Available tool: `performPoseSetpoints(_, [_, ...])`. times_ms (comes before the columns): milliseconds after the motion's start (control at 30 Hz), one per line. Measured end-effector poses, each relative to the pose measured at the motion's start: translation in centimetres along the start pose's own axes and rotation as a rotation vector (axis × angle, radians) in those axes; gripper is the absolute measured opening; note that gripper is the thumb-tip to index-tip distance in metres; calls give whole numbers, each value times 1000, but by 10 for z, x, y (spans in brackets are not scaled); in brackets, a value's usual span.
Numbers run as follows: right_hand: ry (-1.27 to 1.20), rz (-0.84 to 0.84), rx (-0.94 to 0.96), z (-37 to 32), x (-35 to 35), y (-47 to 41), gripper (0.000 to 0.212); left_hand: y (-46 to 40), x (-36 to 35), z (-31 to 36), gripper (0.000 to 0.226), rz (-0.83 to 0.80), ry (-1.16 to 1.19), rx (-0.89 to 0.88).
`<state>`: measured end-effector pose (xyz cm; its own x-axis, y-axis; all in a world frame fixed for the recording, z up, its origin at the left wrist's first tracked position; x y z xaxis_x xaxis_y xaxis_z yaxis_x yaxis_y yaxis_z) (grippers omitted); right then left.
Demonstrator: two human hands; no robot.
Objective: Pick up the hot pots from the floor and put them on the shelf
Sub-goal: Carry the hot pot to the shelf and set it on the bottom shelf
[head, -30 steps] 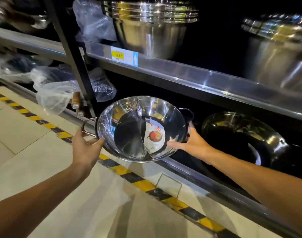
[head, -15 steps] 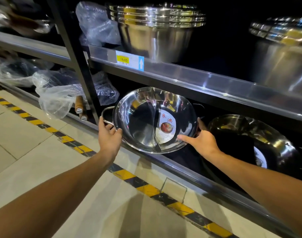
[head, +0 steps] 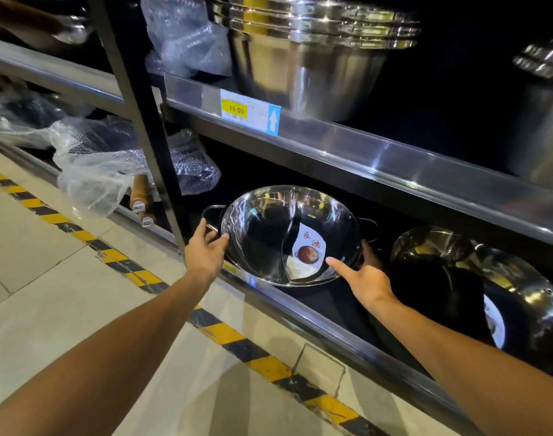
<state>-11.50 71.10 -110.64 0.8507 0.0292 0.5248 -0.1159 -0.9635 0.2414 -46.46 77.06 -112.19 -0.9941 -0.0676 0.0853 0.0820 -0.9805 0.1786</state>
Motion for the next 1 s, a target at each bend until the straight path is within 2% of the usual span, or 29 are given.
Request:
performPoseSetpoints(100, [13,-30,19,2,-8,-5,95,-7,-1,-6,75,-20,-41,-14])
performPoseSetpoints(233, [35,-184,40,10,-23,-11,90,-11,-5,-11,75,-101,-113,-38])
performPoseSetpoints(367, [96,-229,38,10,-23,-7,73,7,-11,2,52,-130,-244,-135])
performPoseSetpoints(433, [157,-196,89,7,-21,4,66,24,-13,6,47,-109,-475,-232])
performPoseSetpoints(500, [349,-107,118,5,-22,20,69,49,-17,7,52,-114,-755,-370])
performPoseSetpoints(600, [626,-29,129,6,-30,46,76,85,-34,2,52,-311,-1042,-603])
performPoseSetpoints(667, [770,-84,183,9,-39,56,83,96,-42,-10,56,-451,-1145,-650])
performPoseSetpoints(767, [907,-191,238,18,-49,59,90,93,-42,-19,60,-502,-1179,-641])
performPoseSetpoints(867, [1017,-203,266,9,-49,49,88,71,-41,-19,64,-462,-1391,-592])
performPoseSetpoints(1000, [963,-274,330,-21,-50,31,86,36,-39,-8,75,-374,-1618,-334])
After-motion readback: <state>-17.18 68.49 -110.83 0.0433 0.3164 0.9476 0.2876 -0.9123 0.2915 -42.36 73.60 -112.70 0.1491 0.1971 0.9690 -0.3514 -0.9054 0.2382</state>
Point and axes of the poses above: each hand's wrist, its own y-axis away from the middle knuckle, its own x-axis out of the back of the hand, z = x × y, the point moved 7 cm from there along -y, towards the middle knuckle, and after that the axes turned 14 degrees about -z, right-handed, at the moved point
